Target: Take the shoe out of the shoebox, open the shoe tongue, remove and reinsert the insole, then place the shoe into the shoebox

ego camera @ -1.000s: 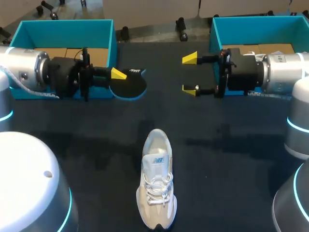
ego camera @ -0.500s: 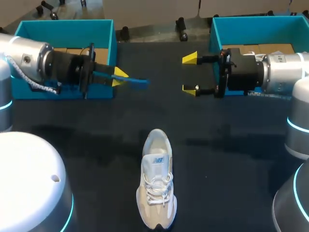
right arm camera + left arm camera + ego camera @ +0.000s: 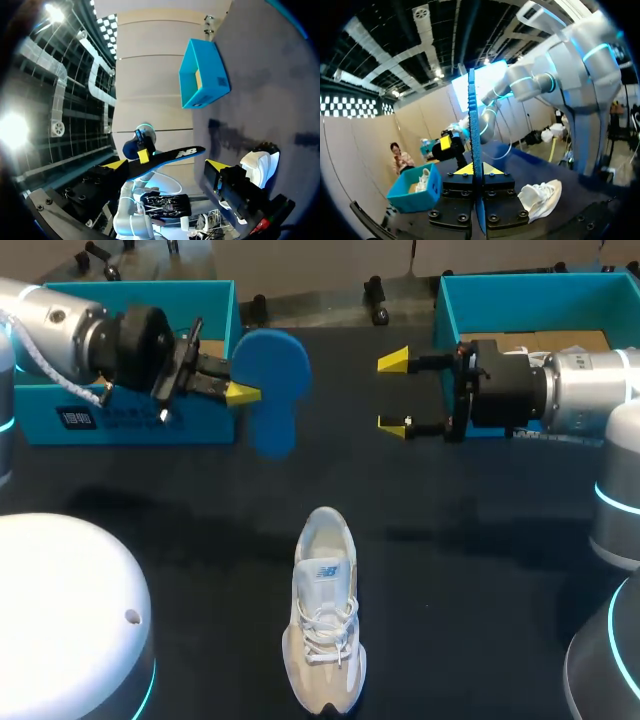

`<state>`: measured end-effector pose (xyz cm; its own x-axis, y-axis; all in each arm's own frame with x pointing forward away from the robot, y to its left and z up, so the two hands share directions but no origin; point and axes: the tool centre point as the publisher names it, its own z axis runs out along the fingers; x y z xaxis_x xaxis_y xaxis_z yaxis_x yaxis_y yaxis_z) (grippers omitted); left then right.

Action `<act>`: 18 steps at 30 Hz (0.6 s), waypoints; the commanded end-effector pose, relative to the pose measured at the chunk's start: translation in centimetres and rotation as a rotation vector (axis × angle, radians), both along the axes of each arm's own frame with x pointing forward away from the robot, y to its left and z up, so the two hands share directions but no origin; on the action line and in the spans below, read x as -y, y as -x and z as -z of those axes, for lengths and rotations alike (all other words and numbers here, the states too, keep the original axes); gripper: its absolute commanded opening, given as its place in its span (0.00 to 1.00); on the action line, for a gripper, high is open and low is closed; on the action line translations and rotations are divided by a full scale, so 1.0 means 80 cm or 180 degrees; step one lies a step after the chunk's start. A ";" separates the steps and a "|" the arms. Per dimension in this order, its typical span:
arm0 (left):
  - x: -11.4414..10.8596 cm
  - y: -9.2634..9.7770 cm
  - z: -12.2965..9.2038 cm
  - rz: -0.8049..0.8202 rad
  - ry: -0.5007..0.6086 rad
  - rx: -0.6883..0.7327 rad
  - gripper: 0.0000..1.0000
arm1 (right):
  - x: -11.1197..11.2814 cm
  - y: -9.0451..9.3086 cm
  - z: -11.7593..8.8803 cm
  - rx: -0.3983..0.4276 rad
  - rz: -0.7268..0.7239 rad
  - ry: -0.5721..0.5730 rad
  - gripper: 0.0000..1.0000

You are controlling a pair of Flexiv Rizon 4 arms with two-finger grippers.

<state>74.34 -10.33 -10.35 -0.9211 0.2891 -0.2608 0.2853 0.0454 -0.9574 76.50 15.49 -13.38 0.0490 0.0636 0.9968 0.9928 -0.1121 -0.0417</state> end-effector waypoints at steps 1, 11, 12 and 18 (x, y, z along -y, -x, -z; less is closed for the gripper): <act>-0.001 -0.018 0.001 0.0041 -0.0274 -0.1167 0.00 | -0.001 0.001 0.001 0.0002 0.0006 -0.0001 1.00; 0.003 -0.015 0.003 -0.0064 -0.0274 -0.1824 0.00 | -0.001 0.001 0.001 0.0002 0.0006 -0.0001 1.00; 0.003 -0.014 0.004 -0.0057 -0.0268 -0.1909 0.00 | -0.001 0.001 0.001 0.0002 0.0006 -0.0001 1.00; 0.003 -0.008 0.013 -0.0231 -0.0304 -0.2223 0.00 | -0.001 0.001 0.001 0.0002 0.0006 -0.0001 1.00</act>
<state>75.72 -10.38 -11.07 -0.9004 0.2464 0.3585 -0.3339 0.1369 -0.9326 76.50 15.49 -13.38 0.0491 0.0636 0.9968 0.9928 -0.1122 -0.0417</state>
